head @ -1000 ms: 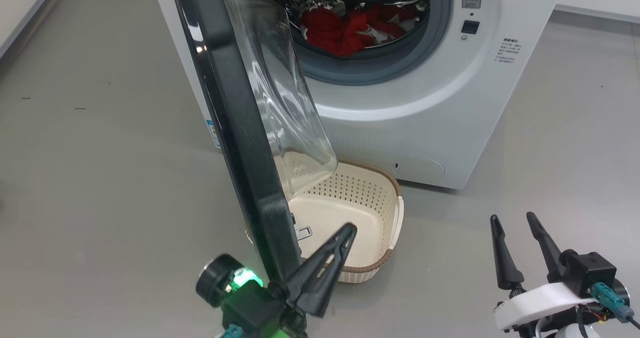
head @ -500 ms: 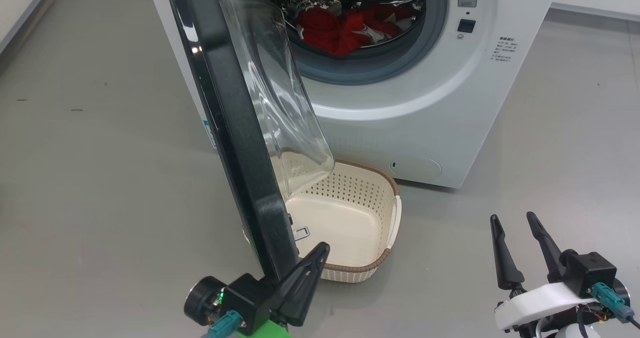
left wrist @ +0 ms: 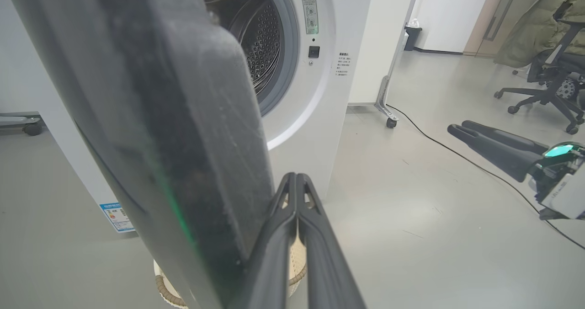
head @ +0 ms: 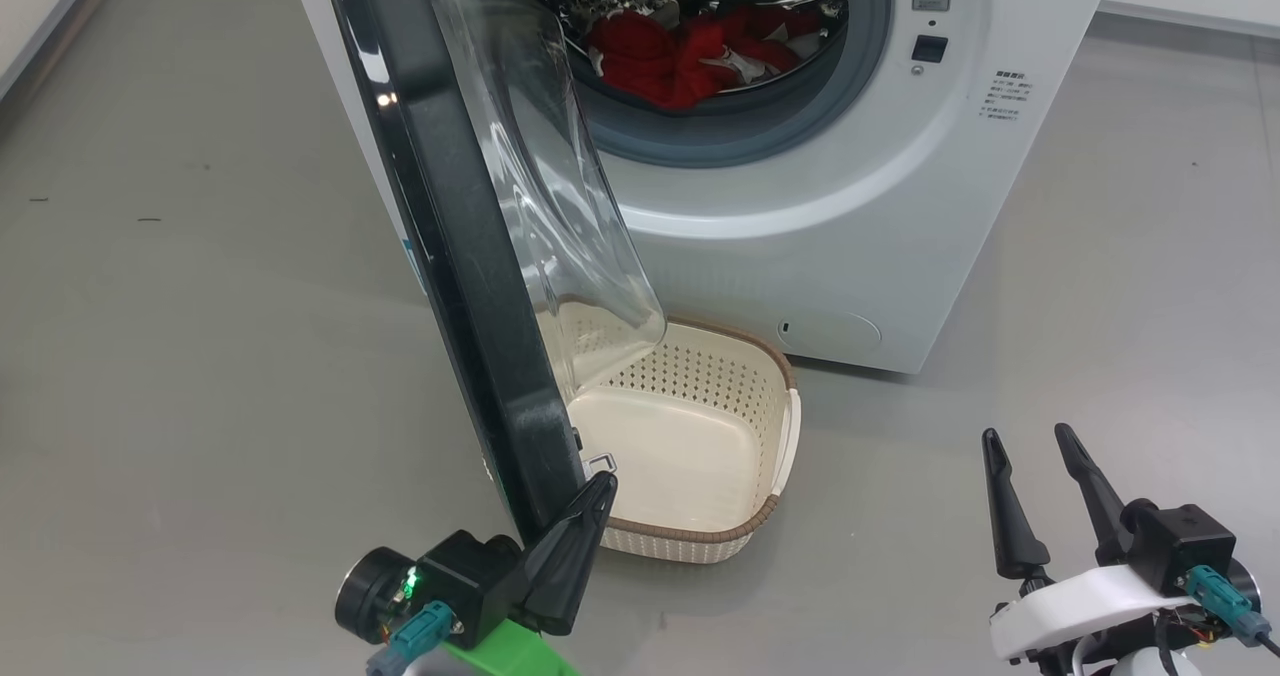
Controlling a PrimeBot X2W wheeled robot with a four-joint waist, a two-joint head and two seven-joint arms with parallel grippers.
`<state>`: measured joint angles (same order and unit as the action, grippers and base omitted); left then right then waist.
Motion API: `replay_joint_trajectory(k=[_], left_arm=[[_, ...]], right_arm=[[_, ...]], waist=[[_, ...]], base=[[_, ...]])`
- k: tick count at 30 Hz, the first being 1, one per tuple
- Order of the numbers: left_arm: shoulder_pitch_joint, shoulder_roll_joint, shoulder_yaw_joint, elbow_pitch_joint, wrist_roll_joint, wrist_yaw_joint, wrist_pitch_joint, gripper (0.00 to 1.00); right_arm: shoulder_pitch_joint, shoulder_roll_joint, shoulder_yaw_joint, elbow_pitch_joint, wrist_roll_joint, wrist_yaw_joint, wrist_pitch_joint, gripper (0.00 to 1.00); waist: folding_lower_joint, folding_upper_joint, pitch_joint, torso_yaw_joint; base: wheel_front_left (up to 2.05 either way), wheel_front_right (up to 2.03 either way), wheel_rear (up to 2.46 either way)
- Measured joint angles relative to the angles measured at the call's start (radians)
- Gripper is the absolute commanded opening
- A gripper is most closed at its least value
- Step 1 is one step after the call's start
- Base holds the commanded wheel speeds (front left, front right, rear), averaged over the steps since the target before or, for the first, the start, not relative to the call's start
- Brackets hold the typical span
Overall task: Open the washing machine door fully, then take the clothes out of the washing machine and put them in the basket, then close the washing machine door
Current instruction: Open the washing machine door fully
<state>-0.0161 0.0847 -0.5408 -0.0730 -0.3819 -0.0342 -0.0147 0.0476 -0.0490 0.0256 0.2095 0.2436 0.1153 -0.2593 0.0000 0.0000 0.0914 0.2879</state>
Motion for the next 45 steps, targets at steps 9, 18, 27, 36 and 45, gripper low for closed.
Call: replay_joint_trajectory(k=[9,18,27,36,45], left_arm=[[-0.007,-0.008,-0.001,0.018,0.004,0.011,-0.019,0.00],[-0.010,-0.021,-0.005,0.026,0.005,0.023,-0.045,0.00],[-0.011,-0.027,-0.005,0.037,0.005,0.053,-0.080,0.00],[-0.010,-0.030,0.008,0.054,0.005,0.082,-0.094,0.00],[-0.007,-0.026,0.074,0.077,0.005,0.110,-0.120,0.00]], right_arm=[[0.000,0.001,-0.023,-0.002,0.000,0.001,0.000,1.00],[0.000,0.001,-0.038,-0.015,-0.009,0.007,0.000,1.00],[0.000,-0.008,-0.057,-0.019,-0.016,0.007,0.000,1.00],[0.000,-0.007,-0.062,-0.019,-0.023,0.007,0.000,1.00],[0.000,-0.007,-0.051,-0.017,-0.036,0.007,0.000,1.00]], waist=[[0.0000,0.0000,0.009,0.023],[0.0000,0.0000,0.021,0.072],[0.0000,0.0000,0.028,0.133],[0.0000,0.0000,0.021,0.197],[0.0000,0.0000,0.013,0.241]], base=[[0.00,0.00,0.00],[0.00,0.00,0.00],[0.00,0.00,0.00],[0.00,0.00,0.00],[0.00,0.00,0.00]])
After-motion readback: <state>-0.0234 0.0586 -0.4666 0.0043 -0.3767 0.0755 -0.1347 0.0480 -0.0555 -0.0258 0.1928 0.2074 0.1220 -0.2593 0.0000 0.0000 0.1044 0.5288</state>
